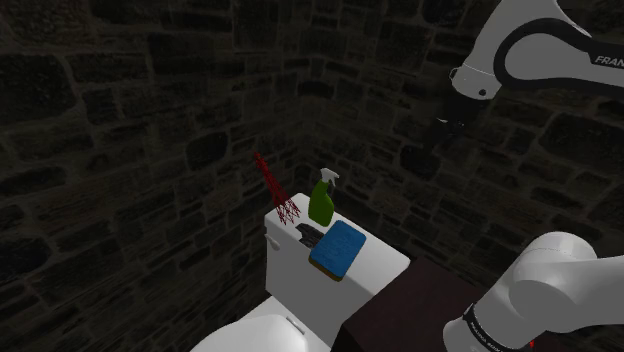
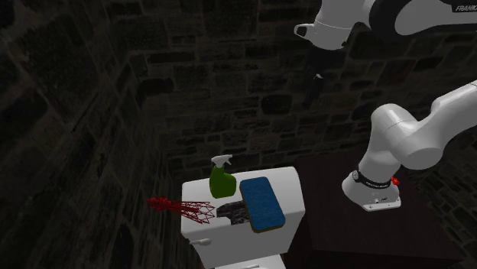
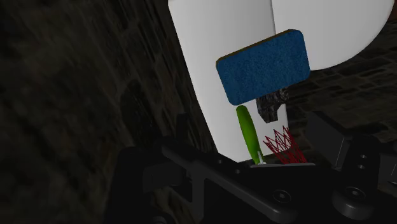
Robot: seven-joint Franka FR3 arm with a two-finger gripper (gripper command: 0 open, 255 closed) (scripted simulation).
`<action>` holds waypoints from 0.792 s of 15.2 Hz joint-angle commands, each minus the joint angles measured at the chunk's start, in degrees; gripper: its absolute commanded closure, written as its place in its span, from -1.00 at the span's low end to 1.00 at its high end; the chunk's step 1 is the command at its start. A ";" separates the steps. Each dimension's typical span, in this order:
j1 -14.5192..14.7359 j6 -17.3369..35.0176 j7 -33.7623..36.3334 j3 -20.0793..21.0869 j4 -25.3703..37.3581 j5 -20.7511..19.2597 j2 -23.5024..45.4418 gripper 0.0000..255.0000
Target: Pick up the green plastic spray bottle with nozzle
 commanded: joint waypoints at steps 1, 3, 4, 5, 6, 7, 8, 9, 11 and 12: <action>0.00 0.00 0.00 0.00 0.00 0.00 0.00 -1.00; 0.53 5.35 -0.59 -0.29 -3.41 0.12 0.58 -1.00; 0.82 8.08 -0.89 -0.45 -4.98 0.18 1.05 -1.00; 1.11 10.85 -1.20 -0.60 -6.47 0.24 1.64 -1.00; 1.40 13.65 -1.53 -0.75 -7.87 0.32 2.36 -1.00; 1.73 16.49 -1.85 -0.93 -9.17 0.38 3.22 -1.00; 2.06 19.37 -2.18 -1.11 -10.37 0.46 4.21 -1.00; 2.40 22.28 -2.53 -1.29 -11.48 0.55 5.33 -1.00; 3.14 28.21 -3.28 -1.66 -13.37 0.79 8.00 -1.00; 3.55 31.21 -3.68 -1.86 -14.16 0.93 9.53 -1.00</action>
